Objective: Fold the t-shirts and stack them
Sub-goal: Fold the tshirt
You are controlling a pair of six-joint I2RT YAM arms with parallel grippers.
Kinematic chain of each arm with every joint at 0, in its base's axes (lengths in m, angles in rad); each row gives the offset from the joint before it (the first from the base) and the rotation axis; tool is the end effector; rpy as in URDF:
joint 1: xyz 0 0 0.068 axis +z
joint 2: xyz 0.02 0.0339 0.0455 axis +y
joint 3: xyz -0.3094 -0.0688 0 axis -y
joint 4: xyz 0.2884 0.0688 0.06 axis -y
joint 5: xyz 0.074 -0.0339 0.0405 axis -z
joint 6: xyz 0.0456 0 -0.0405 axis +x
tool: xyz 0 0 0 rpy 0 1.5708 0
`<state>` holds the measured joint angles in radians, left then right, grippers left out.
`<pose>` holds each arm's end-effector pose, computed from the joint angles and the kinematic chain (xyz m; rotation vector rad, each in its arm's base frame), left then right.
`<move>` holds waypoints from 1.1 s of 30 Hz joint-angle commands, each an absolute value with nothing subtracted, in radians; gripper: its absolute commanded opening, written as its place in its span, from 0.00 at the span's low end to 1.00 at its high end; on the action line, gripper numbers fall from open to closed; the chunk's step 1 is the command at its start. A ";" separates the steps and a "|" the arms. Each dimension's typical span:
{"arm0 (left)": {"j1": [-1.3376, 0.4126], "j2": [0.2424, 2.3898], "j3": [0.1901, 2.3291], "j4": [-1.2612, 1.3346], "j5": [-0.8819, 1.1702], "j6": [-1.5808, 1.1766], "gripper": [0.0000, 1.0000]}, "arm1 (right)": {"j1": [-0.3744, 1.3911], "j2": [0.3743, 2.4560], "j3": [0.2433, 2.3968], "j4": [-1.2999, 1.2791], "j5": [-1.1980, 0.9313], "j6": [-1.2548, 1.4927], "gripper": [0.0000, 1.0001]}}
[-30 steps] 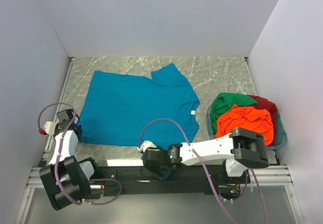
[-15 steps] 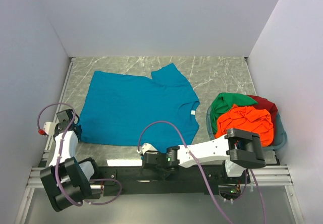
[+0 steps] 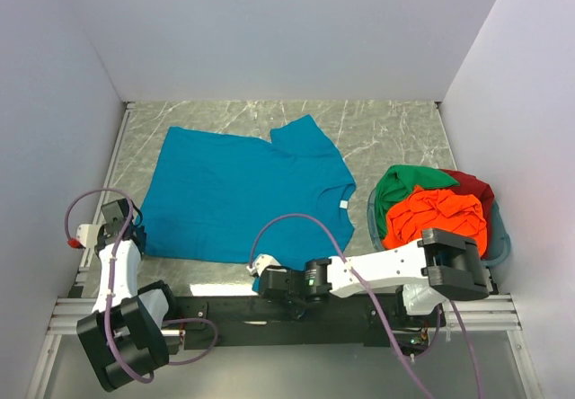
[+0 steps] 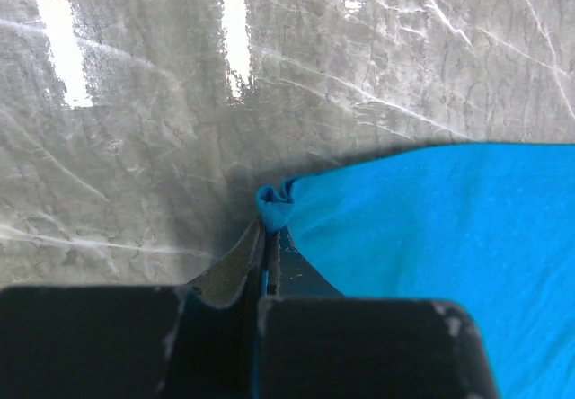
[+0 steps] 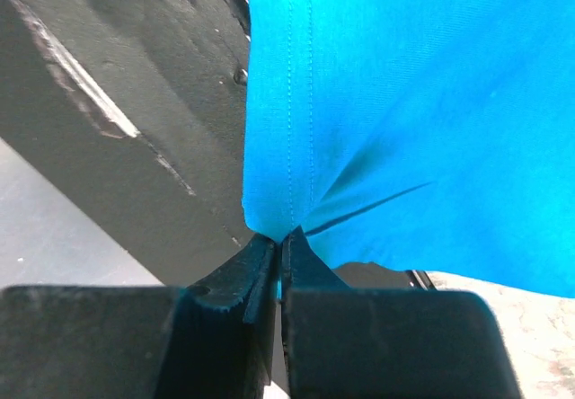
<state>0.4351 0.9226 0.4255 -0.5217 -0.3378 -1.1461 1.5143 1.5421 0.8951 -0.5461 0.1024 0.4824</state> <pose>0.1538 0.0882 0.1757 -1.8675 1.6778 0.1537 0.0228 0.3206 0.1859 -1.3711 2.4735 0.3758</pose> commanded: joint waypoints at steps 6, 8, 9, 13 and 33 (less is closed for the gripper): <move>0.436 0.897 0.451 -0.528 -0.286 -1.155 0.01 | 1.448 1.489 0.962 -0.609 0.201 0.476 0.00; 0.436 0.893 0.445 -0.500 -0.256 -1.150 0.01 | 1.419 1.488 0.982 -0.646 0.241 0.463 0.00; 0.436 0.891 0.445 -0.494 -0.236 -1.150 0.01 | 1.384 1.482 0.994 -0.650 0.245 0.457 0.00; 0.434 0.908 0.474 -0.488 -0.216 -1.146 0.01 | 1.299 1.450 1.015 -0.664 0.270 0.416 0.00; 0.328 1.092 0.655 -0.474 -0.245 -1.172 0.01 | 1.032 1.499 1.203 -0.676 0.413 0.293 0.00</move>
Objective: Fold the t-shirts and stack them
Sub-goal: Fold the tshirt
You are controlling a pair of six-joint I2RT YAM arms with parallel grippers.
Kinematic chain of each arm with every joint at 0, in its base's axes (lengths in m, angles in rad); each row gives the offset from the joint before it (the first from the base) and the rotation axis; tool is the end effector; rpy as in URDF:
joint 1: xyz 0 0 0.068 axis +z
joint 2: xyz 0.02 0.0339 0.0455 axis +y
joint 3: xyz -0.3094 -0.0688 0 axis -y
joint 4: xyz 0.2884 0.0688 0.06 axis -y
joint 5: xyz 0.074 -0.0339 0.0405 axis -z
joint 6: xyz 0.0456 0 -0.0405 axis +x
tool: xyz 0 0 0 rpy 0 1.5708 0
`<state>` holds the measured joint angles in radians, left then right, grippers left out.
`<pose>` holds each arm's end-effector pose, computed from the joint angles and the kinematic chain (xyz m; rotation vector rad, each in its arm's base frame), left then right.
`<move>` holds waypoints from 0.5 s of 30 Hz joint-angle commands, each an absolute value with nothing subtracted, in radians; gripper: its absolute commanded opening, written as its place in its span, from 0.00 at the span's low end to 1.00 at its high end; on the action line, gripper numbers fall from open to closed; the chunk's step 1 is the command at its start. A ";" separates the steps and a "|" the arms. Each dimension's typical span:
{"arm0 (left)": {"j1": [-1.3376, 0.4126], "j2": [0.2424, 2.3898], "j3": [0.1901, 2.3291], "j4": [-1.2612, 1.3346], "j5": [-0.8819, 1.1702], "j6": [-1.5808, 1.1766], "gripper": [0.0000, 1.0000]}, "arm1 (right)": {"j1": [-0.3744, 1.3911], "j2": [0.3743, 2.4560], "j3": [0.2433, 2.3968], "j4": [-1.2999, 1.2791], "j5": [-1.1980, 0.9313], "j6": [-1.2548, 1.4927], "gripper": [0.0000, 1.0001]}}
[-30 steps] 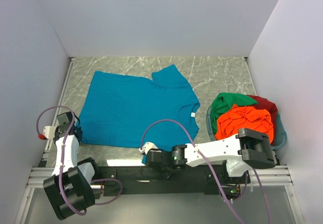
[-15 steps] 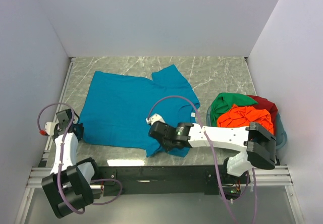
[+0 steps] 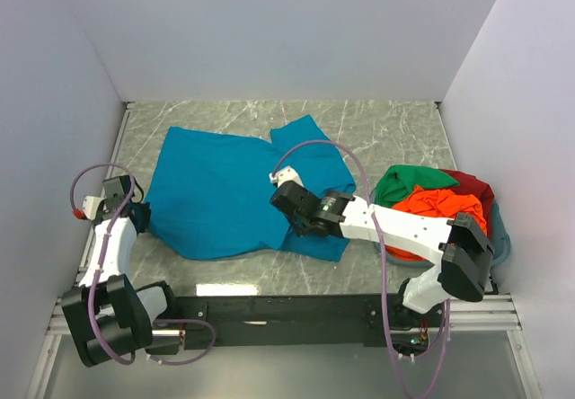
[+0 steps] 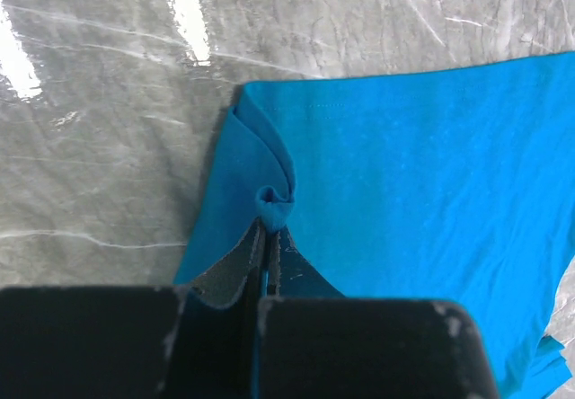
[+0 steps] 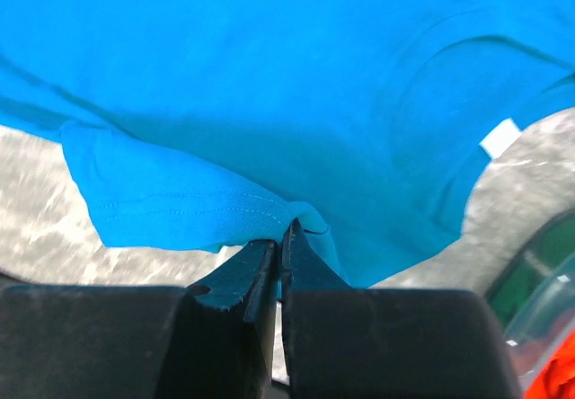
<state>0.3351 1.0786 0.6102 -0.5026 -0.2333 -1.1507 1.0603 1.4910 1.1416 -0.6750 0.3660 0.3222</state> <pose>0.2090 0.0840 0.2118 -1.7592 1.7814 -0.0377 0.1840 0.2952 0.2800 -0.7788 2.3721 0.0899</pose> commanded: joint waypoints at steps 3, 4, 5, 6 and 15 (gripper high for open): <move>0.325 1.121 0.692 -0.476 -0.247 -1.170 0.01 | 1.008 1.520 1.227 -0.686 0.417 0.276 0.00; 0.325 1.129 0.701 -0.477 -0.248 -1.169 0.01 | 1.002 1.532 1.232 -0.686 0.419 0.272 0.00; 0.324 1.146 0.710 -0.479 -0.252 -1.170 0.01 | 0.997 1.540 1.245 -0.689 0.416 0.270 0.00; 0.324 1.153 0.725 -0.477 -0.252 -1.170 0.01 | 0.988 1.546 1.253 -0.692 0.425 0.261 0.00; 0.316 1.250 0.805 -0.465 -0.252 -1.155 0.01 | 0.914 1.594 1.308 -0.713 0.451 0.238 0.00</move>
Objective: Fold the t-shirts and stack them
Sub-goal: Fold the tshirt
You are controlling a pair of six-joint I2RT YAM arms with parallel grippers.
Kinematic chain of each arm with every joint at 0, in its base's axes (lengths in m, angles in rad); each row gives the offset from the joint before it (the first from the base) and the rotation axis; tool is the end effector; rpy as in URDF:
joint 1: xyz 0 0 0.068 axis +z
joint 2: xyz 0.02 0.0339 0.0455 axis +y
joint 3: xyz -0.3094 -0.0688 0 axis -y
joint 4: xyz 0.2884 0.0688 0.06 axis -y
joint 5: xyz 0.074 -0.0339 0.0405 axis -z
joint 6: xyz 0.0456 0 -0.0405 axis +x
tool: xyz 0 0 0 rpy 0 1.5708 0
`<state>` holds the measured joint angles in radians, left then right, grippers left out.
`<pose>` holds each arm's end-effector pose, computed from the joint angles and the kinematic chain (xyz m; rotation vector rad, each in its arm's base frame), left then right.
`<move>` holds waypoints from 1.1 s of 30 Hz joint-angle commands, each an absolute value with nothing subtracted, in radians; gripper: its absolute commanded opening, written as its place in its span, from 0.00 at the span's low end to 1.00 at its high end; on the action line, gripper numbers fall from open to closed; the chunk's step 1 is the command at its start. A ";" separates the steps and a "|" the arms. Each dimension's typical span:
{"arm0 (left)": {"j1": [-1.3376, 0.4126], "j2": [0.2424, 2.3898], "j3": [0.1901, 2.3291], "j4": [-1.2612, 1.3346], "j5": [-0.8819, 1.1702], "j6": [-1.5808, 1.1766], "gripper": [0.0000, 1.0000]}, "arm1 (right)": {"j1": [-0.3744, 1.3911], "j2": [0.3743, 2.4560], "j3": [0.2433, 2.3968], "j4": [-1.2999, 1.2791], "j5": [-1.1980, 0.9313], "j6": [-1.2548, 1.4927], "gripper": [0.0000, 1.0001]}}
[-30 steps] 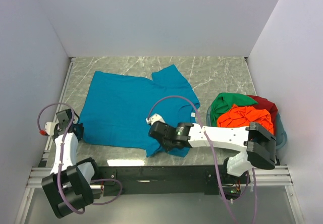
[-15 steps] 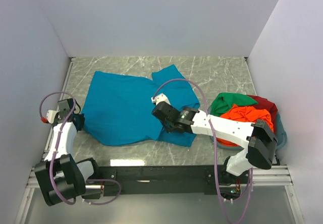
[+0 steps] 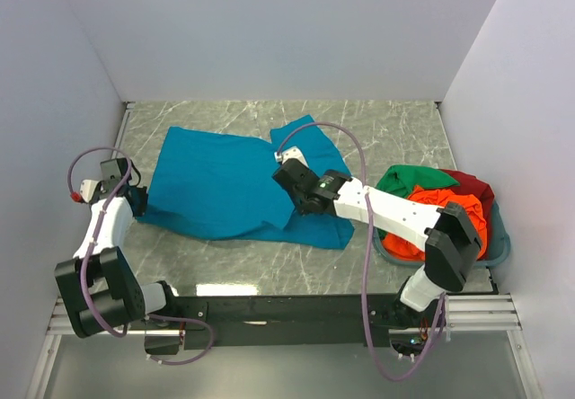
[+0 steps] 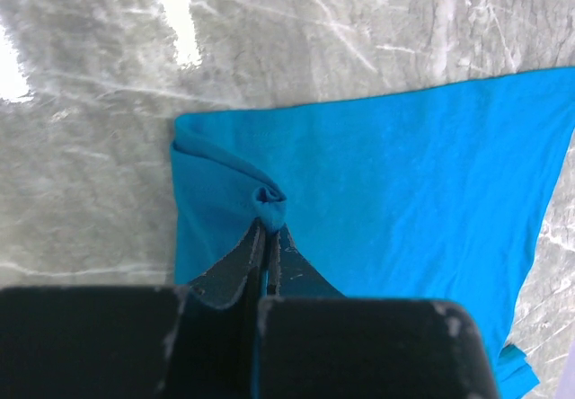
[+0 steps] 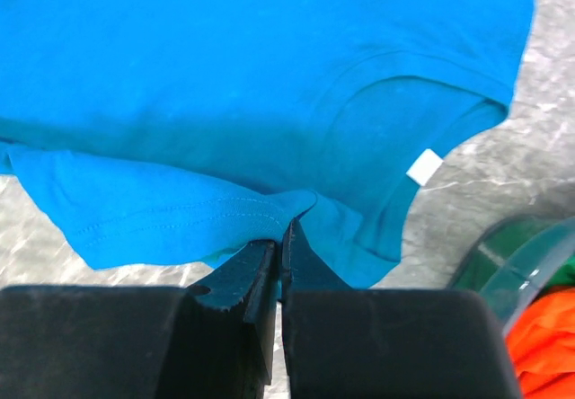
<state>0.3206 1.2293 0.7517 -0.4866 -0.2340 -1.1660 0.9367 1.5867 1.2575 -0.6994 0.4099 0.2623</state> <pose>0.2506 0.0944 0.2285 -1.7566 1.7754 -0.0529 0.2380 0.2929 0.2872 -0.6827 2.3788 -0.0366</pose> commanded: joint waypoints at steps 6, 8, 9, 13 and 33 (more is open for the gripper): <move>0.310 1.298 0.825 -0.411 -0.236 -1.135 0.01 | 0.858 1.626 1.330 -0.704 0.413 0.229 0.00; 0.310 1.316 0.837 -0.384 -0.227 -1.124 0.01 | 0.839 1.637 1.344 -0.707 0.416 0.222 0.00; 0.307 1.324 0.845 -0.380 -0.230 -1.123 0.01 | 0.836 1.649 1.350 -0.709 0.416 0.219 0.00; 0.305 1.376 0.877 -0.379 -0.241 -1.121 0.01 | 0.813 1.674 1.382 -0.706 0.407 0.218 0.00; 0.288 1.555 0.962 -0.296 -0.239 -1.063 0.04 | 0.719 1.819 1.471 -0.689 0.350 0.229 0.00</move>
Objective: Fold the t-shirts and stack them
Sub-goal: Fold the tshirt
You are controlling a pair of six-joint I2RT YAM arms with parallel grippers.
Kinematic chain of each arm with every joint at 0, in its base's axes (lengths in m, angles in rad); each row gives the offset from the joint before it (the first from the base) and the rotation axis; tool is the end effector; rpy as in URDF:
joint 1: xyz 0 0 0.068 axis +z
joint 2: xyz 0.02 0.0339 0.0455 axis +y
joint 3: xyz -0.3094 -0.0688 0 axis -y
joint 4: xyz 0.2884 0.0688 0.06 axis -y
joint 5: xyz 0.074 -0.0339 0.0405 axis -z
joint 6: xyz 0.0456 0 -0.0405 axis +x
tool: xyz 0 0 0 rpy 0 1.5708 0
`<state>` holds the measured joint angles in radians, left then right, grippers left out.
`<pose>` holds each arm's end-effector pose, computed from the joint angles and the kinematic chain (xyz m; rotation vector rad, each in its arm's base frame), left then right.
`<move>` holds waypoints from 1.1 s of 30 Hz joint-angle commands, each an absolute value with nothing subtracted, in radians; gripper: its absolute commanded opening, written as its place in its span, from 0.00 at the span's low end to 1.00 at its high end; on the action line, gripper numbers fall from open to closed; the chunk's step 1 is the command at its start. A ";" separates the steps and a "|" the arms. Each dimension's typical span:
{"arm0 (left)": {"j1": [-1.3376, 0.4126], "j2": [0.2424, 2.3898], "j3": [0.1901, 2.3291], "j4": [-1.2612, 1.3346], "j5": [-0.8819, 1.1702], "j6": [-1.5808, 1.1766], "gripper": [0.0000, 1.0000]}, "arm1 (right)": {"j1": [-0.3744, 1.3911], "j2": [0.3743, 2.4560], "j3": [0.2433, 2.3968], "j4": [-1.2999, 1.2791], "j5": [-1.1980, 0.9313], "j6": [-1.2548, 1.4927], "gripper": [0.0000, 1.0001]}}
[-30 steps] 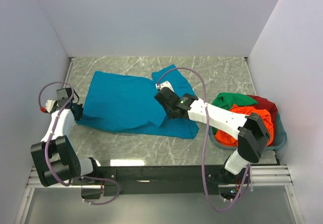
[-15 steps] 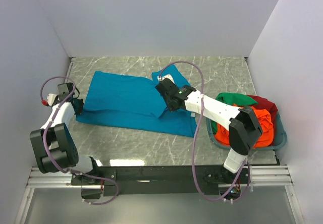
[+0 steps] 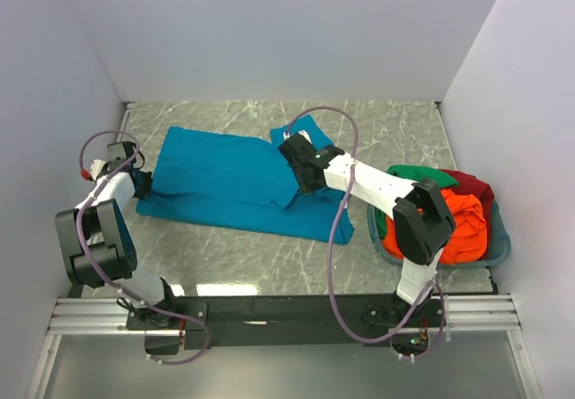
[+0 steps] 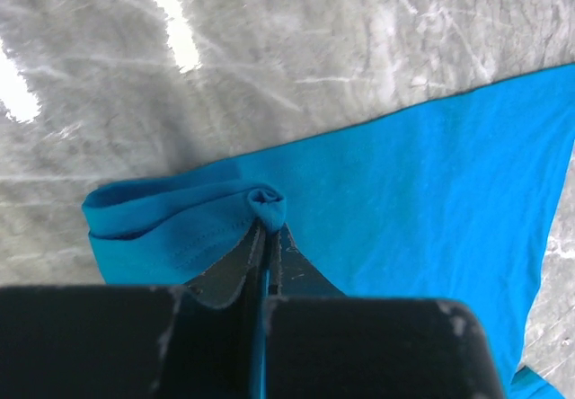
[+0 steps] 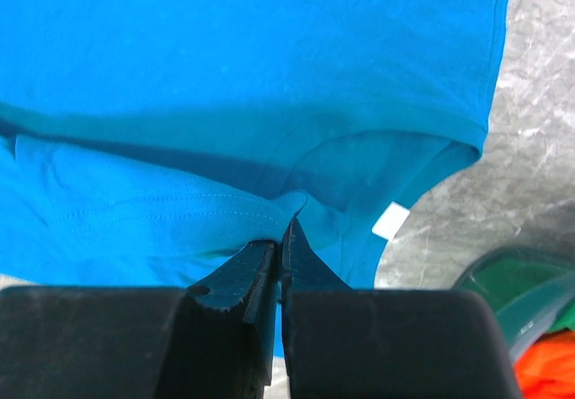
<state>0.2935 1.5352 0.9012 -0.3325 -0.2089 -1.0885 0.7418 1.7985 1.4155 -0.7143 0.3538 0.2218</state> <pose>0.3268 0.1087 0.2026 -1.6603 1.8791 -0.0602 0.3299 0.2809 0.2589 -0.5516 2.5031 -0.1194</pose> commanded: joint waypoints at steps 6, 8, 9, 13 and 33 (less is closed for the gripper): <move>0.290 1.644 1.029 -0.356 -0.250 -1.052 0.52 | 0.680 1.874 1.519 -0.693 0.341 0.255 0.01; 0.288 1.647 1.055 -0.357 -0.249 -1.045 0.89 | 0.666 1.890 1.542 -0.703 0.339 0.274 0.04; 0.288 1.646 1.068 -0.371 -0.249 -1.039 0.96 | 0.655 1.905 1.554 -0.722 0.345 0.284 0.07; 0.282 1.608 1.117 -0.406 -0.258 -1.016 1.00 | 0.649 1.916 1.589 -0.764 0.386 0.327 0.47; 0.137 1.460 1.028 -0.456 -0.213 -0.986 0.99 | 0.655 1.635 1.241 -0.578 0.137 0.410 0.85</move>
<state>0.1429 1.4929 1.0481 -0.4759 -0.2333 -1.0111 0.6495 1.6650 1.2514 -0.6563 0.1867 0.3851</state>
